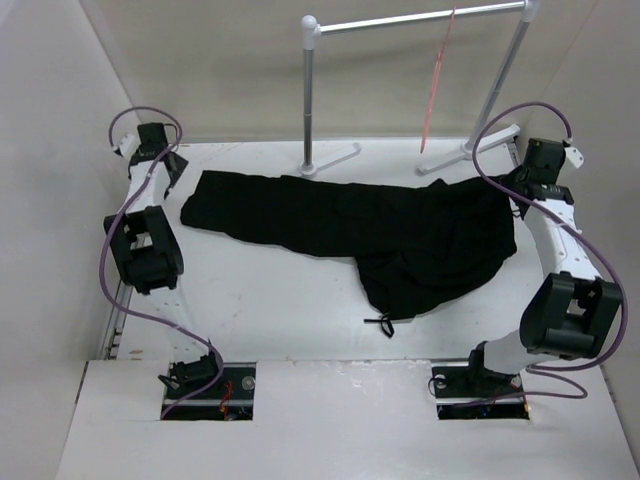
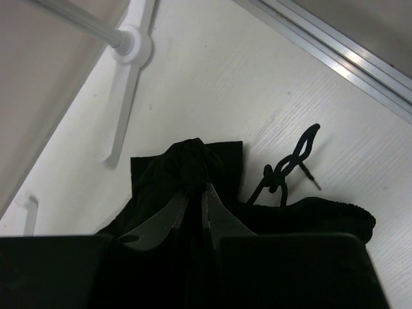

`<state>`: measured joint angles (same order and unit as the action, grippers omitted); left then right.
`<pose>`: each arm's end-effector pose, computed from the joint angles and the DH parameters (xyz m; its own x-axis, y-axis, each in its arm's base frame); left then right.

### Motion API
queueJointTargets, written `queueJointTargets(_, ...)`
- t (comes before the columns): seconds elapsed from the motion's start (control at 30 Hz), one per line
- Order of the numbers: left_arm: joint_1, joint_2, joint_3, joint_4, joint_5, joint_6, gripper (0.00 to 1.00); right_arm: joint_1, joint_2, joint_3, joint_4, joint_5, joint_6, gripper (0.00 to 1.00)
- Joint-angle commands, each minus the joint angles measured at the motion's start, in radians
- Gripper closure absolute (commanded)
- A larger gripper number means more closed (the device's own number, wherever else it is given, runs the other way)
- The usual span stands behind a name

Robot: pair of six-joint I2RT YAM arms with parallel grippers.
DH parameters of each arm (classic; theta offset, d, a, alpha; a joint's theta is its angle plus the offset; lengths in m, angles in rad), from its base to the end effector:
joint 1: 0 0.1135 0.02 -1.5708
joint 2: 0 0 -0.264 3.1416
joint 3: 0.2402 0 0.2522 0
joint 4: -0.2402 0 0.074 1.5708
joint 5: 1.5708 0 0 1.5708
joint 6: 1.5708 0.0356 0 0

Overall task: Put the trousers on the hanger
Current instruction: Flatten out the trousers at the center of the board.

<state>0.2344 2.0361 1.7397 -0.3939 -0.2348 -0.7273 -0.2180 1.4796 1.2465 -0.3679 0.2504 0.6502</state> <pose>0.4591 0.1181 0.2661 -0.1965 -0.7117 -0.6744 -0.7108 0.5772 -0.4020 0.3277 -0.0816 0.3168 -0.1918 0.6432 -0.7413 0.6598 0.6437 0.3877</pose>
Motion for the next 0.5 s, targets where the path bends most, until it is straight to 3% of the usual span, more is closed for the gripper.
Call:
queueJointTargets(0.0,-0.080,-0.290,-0.232,0.070,0.026,-0.018,0.42,0.071,-0.109,0.027,0.028,0.052,-0.018,0.99)
queueJointTargets(0.1,-0.296,-0.558,-0.550,0.131,0.048,-0.052,0.58,0.137,-0.172,0.004,-0.006,0.085,-0.030,0.98)
queueJointTargets(0.17,-0.512,-0.702,-0.722,0.141,0.034,-0.111,0.69,0.166,-0.208,-0.012,-0.031,0.102,-0.037,0.98)
queueJointTargets(0.23,-0.743,-0.773,-0.824,0.135,0.019,-0.196,0.72,0.177,-0.229,-0.024,-0.037,0.115,-0.041,0.98)
queueJointTargets(0.33,-1.012,-0.757,-0.899,0.179,0.006,-0.309,0.70,0.177,-0.254,-0.028,-0.049,0.098,-0.049,0.98)
queueJointTargets(0.47,-1.171,-0.644,-0.931,0.349,0.017,-0.383,0.54,0.177,-0.292,-0.033,-0.060,0.087,-0.050,0.97)
